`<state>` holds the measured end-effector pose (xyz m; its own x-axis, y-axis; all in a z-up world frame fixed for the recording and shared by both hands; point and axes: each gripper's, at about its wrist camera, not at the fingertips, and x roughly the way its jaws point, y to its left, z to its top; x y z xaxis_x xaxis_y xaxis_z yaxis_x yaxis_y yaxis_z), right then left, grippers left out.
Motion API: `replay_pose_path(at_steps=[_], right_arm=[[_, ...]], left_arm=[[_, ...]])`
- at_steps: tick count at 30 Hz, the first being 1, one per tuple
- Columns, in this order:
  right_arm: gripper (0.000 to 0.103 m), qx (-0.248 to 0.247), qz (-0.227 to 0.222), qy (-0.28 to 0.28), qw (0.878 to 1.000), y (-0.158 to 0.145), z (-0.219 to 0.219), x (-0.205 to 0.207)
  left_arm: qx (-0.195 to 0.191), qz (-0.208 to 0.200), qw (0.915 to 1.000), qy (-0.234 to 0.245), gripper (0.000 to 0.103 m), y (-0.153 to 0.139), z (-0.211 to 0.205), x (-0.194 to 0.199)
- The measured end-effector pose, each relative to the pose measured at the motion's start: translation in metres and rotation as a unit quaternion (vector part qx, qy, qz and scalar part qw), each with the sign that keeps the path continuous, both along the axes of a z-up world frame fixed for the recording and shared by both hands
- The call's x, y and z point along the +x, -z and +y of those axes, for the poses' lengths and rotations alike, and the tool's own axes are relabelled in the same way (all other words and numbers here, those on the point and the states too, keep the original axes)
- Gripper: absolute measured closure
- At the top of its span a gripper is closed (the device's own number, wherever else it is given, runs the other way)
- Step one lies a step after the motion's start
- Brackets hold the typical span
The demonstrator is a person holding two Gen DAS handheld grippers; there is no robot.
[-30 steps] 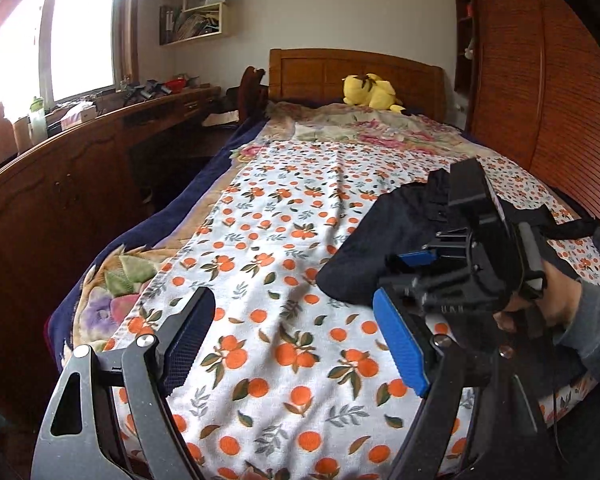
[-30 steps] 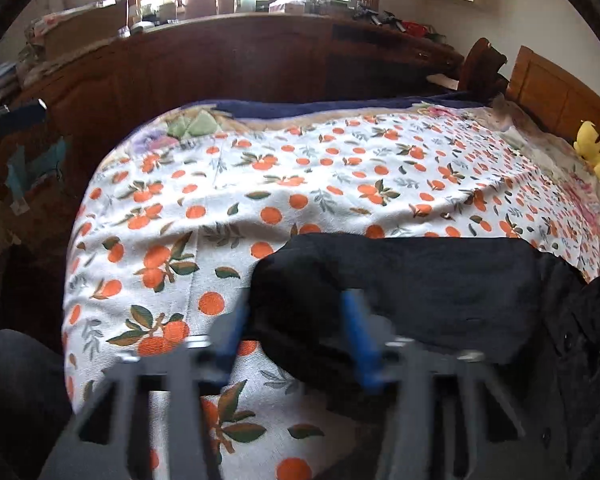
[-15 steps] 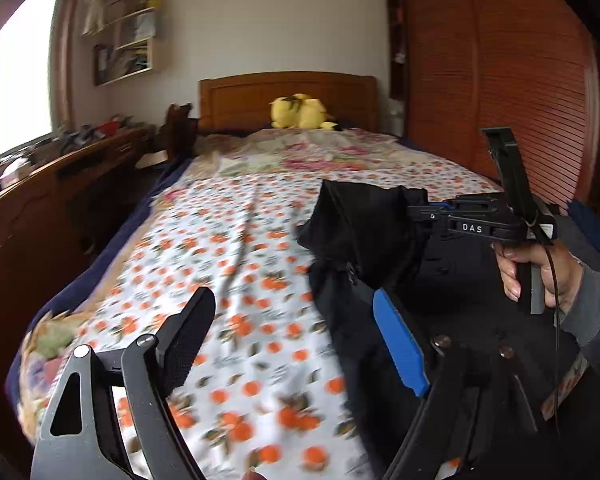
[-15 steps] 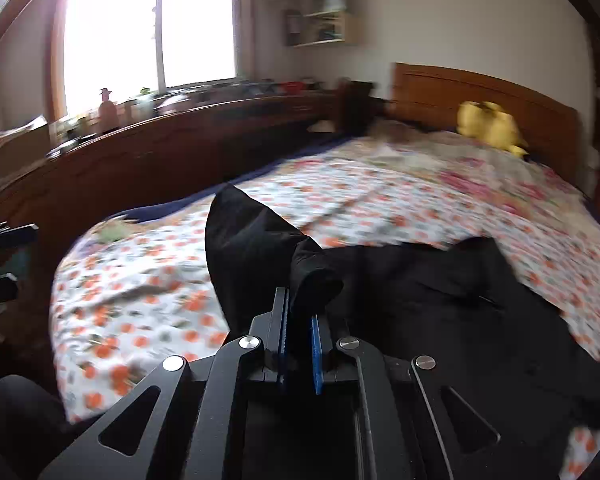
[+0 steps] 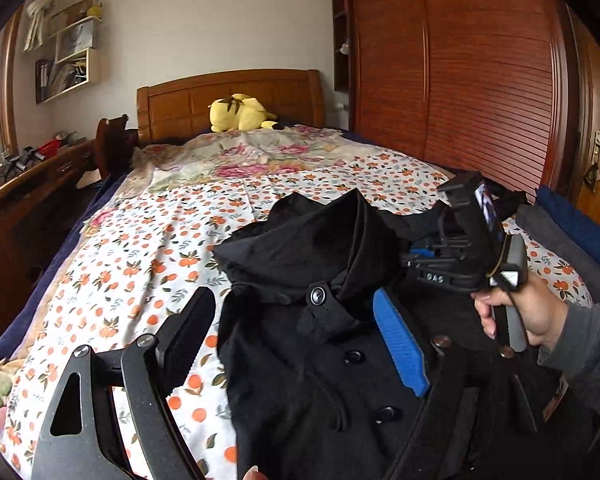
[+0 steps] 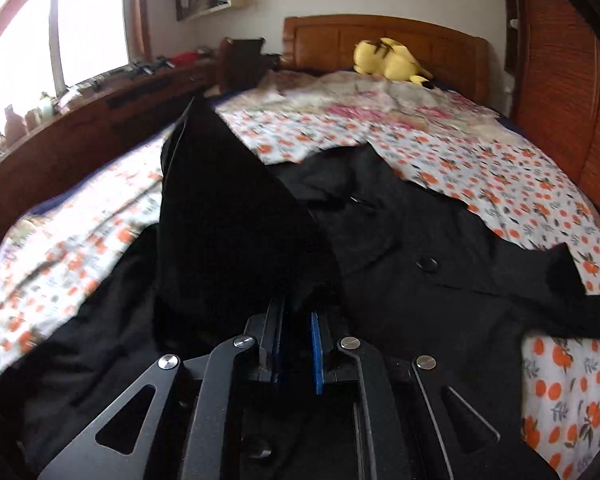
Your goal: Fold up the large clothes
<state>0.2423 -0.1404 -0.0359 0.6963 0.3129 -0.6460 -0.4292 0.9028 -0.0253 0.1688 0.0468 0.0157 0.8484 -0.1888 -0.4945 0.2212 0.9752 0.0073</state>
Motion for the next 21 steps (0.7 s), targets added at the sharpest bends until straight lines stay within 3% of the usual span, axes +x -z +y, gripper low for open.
replay_pose_path(at_steps=[6, 11, 15, 21], right_arm=[[0.066, 0.001, -0.001, 0.038, 0.999, 0.014, -0.011, 0.029], [0.048, 0.017, -0.009, 0.056, 0.998, 0.009, -0.019, 0.017], [0.047, 0.029, -0.016, 0.036, 0.999, 0.001, -0.014, -0.011], [0.046, 0.044, -0.001, -0.023, 0.999, 0.009, 0.012, -0.020]], left_arm=[[-0.012, 0.014, 0.9998, 0.000, 0.021, 0.012, -0.007, 0.009], [-0.017, 0.007, 0.9998, -0.009, 0.021, 0.013, -0.006, 0.013], [-0.015, -0.002, 0.9998, -0.012, 0.021, 0.012, -0.006, 0.010], [-0.012, -0.002, 0.9998, -0.014, 0.021, 0.013, -0.003, 0.006]])
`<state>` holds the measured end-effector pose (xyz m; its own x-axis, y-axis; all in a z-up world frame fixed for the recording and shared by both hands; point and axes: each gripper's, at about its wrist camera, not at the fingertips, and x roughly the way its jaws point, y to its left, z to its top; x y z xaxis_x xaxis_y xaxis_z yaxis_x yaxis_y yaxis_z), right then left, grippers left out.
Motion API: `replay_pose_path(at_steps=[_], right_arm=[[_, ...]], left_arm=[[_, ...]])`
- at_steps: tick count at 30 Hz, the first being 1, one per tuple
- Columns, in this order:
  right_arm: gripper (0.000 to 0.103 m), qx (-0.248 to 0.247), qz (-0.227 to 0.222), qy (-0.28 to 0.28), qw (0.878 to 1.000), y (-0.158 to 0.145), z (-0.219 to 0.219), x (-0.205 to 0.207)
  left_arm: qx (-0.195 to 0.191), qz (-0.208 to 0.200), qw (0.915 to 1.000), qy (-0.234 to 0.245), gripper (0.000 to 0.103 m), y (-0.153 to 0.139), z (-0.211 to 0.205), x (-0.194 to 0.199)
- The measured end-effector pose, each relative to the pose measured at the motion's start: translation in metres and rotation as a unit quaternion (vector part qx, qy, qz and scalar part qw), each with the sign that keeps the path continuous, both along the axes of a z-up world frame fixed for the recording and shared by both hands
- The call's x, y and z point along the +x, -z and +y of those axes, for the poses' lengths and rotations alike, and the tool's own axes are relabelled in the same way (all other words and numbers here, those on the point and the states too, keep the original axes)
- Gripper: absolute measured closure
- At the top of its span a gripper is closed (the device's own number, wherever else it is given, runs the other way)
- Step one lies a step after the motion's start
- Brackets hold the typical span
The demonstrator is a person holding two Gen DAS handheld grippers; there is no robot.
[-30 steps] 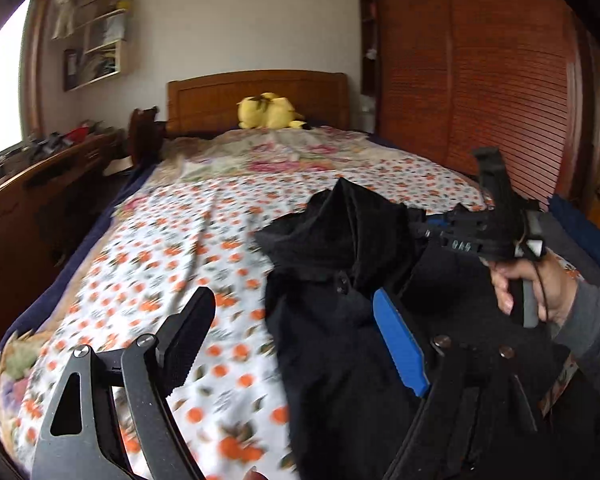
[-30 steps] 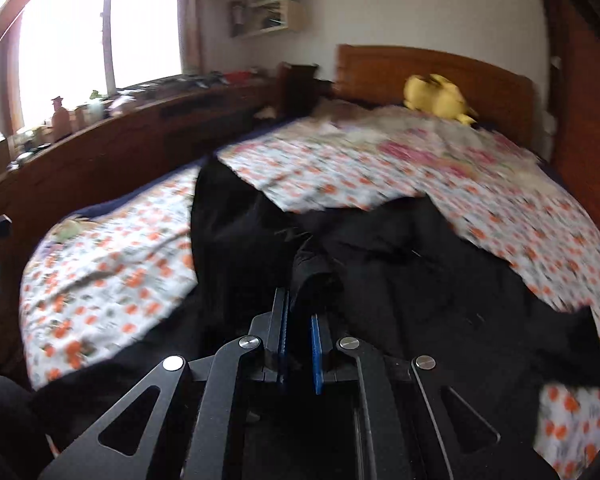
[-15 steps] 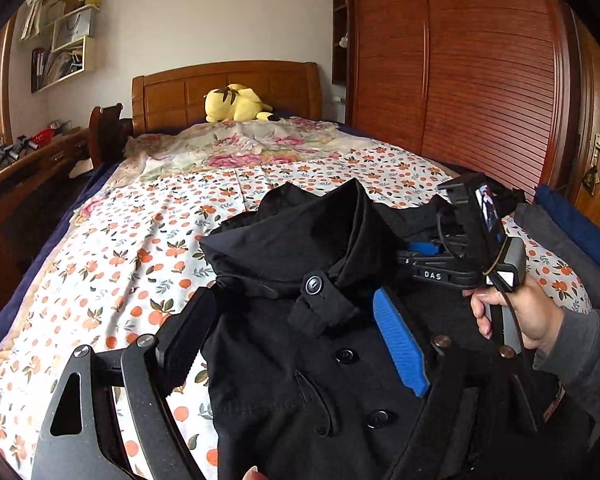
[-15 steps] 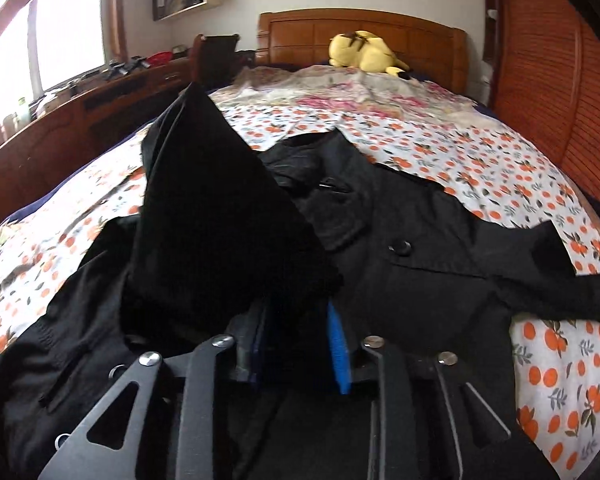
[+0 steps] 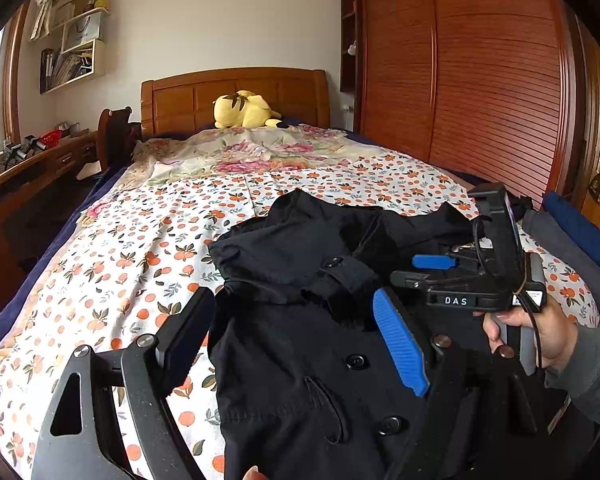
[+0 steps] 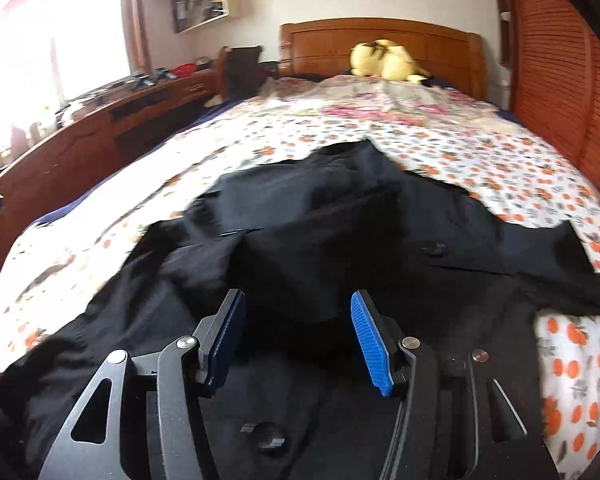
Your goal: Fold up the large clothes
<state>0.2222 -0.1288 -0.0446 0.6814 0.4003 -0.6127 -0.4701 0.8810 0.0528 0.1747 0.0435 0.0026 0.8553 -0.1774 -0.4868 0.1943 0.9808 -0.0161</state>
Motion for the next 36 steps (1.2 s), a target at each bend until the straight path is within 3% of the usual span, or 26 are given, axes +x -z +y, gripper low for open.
replay_pose_path(at_steps=[6, 12, 21, 25, 28, 32, 34, 36], right_arm=[[0.046, 0.010, 0.017, -0.036, 0.999, 0.005, 0.023, 0.022], [0.046, -0.037, 0.040, -0.026, 0.998, 0.023, 0.041, 0.055], [0.046, -0.075, 0.021, -0.041, 0.996, 0.036, 0.063, 0.065], [0.046, -0.080, 0.045, -0.034, 0.995, 0.046, 0.073, 0.091], [0.046, -0.093, 0.090, -0.051, 0.990, 0.059, 0.081, 0.104], [0.046, -0.114, 0.097, -0.058, 0.987, 0.074, 0.085, 0.118], [0.058, -0.111, 0.095, -0.059, 0.987, 0.073, 0.085, 0.116], [0.087, -0.111, 0.073, -0.056, 0.990, 0.067, 0.081, 0.112]], left_arm=[[-0.002, 0.002, 1.0000, -0.004, 0.021, 0.001, 0.006, -0.005], [-0.007, 0.007, 0.9999, -0.008, 0.021, 0.005, 0.015, -0.007], [-0.002, 0.017, 0.9998, -0.006, 0.021, 0.012, 0.016, -0.008], [-0.003, 0.013, 0.9999, -0.005, 0.021, 0.010, 0.019, -0.012], [-0.005, 0.014, 0.9999, -0.005, 0.021, 0.010, 0.022, -0.014], [-0.002, 0.014, 0.9999, -0.006, 0.021, 0.011, 0.024, -0.015], [-0.004, 0.015, 0.9999, -0.007, 0.021, 0.011, 0.025, -0.015], [-0.007, 0.015, 0.9998, -0.012, 0.021, 0.011, 0.027, -0.016]])
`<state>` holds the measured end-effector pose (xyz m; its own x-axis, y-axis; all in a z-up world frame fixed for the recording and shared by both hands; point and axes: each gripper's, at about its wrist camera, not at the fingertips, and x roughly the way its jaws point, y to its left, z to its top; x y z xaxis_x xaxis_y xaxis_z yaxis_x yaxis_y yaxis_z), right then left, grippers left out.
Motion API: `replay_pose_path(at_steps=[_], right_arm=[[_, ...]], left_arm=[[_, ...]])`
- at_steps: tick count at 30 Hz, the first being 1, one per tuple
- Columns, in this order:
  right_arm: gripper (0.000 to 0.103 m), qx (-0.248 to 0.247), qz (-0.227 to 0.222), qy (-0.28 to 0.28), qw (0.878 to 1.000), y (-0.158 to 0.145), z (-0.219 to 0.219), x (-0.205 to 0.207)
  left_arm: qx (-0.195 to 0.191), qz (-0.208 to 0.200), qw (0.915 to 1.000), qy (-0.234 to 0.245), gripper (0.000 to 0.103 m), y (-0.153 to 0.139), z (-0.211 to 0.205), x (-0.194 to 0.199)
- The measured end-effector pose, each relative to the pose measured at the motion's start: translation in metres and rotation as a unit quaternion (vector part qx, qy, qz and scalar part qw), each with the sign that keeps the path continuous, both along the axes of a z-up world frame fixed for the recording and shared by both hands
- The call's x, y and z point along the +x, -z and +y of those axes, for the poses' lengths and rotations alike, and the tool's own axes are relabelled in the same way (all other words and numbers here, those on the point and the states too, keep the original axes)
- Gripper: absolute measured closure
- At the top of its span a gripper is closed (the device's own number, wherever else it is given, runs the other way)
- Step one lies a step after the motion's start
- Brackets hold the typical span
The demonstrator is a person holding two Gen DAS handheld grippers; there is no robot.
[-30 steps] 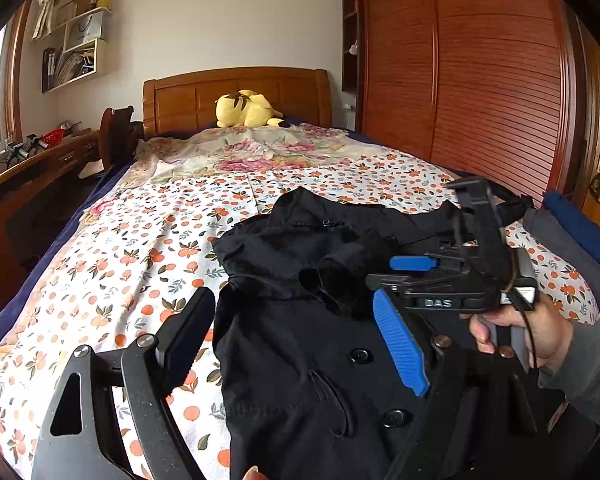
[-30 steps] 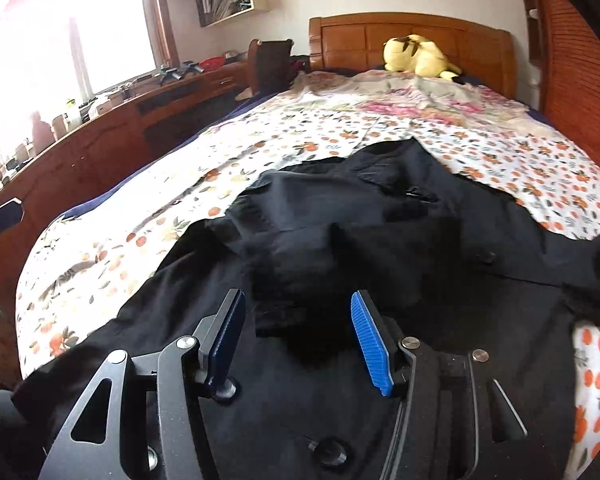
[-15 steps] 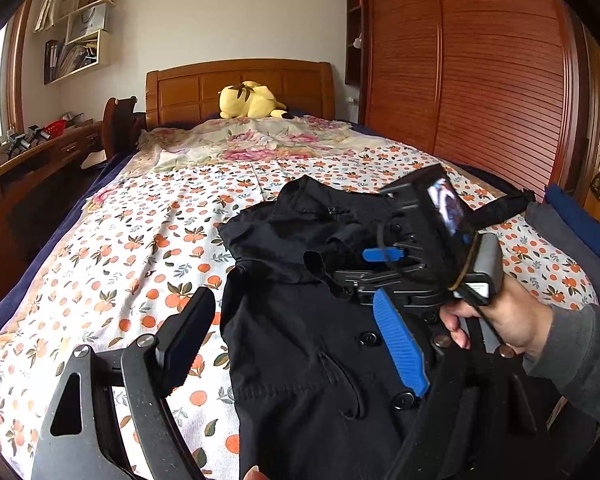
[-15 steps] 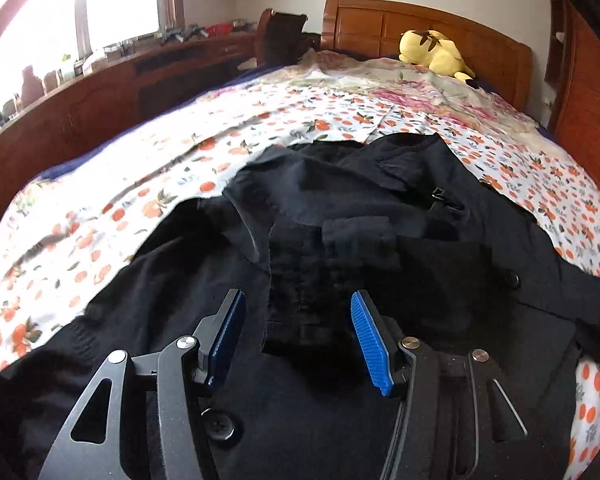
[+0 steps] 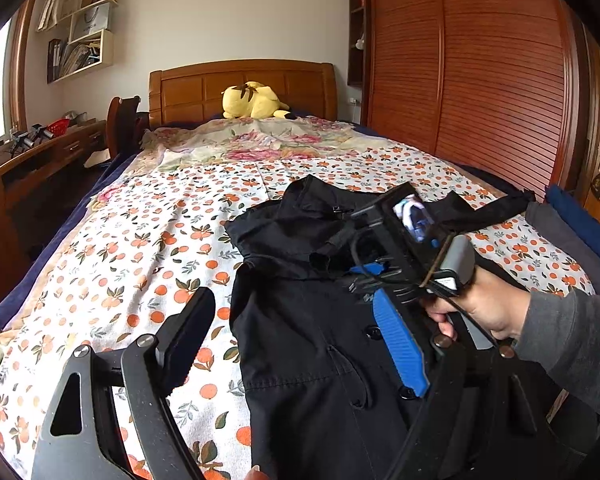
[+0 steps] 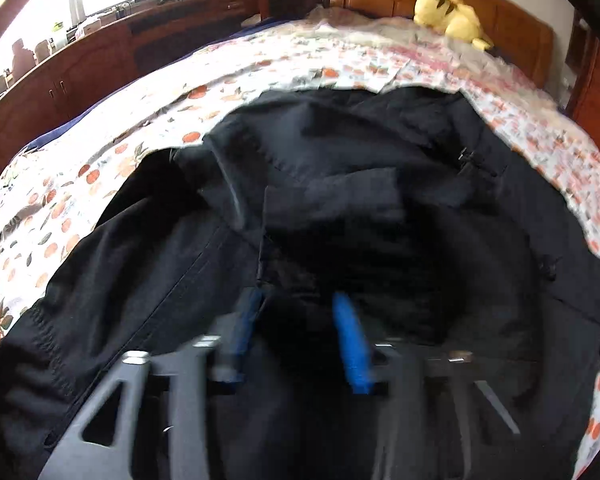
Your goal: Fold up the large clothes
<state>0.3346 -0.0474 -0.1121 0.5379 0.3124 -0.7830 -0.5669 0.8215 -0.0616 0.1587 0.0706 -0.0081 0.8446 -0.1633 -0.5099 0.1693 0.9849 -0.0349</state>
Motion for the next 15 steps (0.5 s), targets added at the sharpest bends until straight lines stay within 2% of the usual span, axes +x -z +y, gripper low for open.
replay_pose_path(at_steps=[3, 8, 15], right_arm=[[0.091, 0.039, -0.031, 0.007, 0.999, -0.017, -0.012, -0.012], [0.093, 0.073, -0.061, 0.004, 0.995, -0.047, -0.029, -0.034], [0.095, 0.112, -0.115, -0.003, 0.987, -0.093, -0.063, -0.088]], left_arm=[[-0.001, 0.002, 1.0000, -0.004, 0.021, -0.001, 0.001, -0.001], [0.004, 0.001, 1.0000, -0.001, 0.021, 0.000, -0.004, -0.004], [-0.001, -0.003, 0.9999, 0.011, 0.021, -0.001, -0.008, -0.009]])
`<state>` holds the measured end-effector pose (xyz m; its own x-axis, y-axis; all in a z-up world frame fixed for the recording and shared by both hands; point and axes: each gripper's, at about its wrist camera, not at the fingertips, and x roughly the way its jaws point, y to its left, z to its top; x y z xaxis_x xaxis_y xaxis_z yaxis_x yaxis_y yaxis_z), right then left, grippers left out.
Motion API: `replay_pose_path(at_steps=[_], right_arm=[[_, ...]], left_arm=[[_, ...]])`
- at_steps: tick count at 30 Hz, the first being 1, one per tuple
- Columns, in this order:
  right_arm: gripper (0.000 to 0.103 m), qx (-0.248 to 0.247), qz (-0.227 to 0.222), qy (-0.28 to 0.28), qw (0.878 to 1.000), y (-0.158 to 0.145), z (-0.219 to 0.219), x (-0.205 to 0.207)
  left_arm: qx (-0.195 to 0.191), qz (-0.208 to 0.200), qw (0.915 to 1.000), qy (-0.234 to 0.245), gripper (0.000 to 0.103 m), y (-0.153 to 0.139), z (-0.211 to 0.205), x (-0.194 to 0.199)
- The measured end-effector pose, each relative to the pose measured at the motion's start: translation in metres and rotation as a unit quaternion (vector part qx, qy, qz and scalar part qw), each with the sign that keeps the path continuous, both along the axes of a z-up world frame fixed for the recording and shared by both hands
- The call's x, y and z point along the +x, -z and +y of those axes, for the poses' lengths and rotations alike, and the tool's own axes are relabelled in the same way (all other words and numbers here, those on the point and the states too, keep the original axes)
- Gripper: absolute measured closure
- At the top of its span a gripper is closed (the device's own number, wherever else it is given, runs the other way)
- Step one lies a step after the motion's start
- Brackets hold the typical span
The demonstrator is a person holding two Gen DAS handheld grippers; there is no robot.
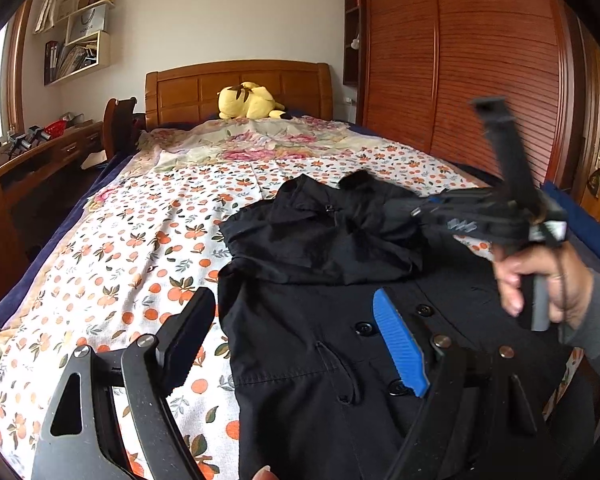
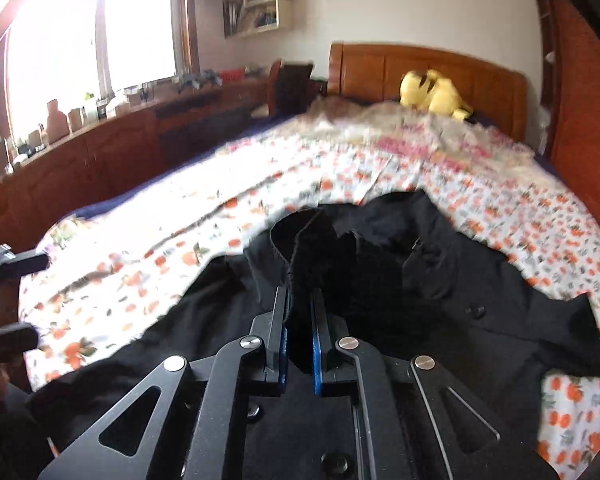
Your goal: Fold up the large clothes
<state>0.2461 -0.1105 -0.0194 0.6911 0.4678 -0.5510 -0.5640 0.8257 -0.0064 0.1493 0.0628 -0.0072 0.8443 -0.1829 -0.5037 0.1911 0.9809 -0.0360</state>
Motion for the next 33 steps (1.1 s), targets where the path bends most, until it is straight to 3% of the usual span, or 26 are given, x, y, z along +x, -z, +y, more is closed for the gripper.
replay_pose_path(at_steps=[9, 15, 33], right_arm=[[0.095, 0.035, -0.021, 0.002, 0.999, -0.011, -0.031, -0.074], [0.095, 0.051, -0.003, -0.006, 0.999, -0.009, -0.047, -0.109], [0.095, -0.004, 0.010, 0.078, 0.997, 0.012, -0.083, -0.115]], left_arm=[[-0.017, -0.004, 0.9999, -0.001, 0.021, 0.001, 0.007, -0.016], [-0.012, 0.001, 0.9998, -0.014, 0.021, 0.007, 0.012, -0.021], [0.010, 0.008, 0.9999, -0.001, 0.021, 0.014, -0.002, -0.020]])
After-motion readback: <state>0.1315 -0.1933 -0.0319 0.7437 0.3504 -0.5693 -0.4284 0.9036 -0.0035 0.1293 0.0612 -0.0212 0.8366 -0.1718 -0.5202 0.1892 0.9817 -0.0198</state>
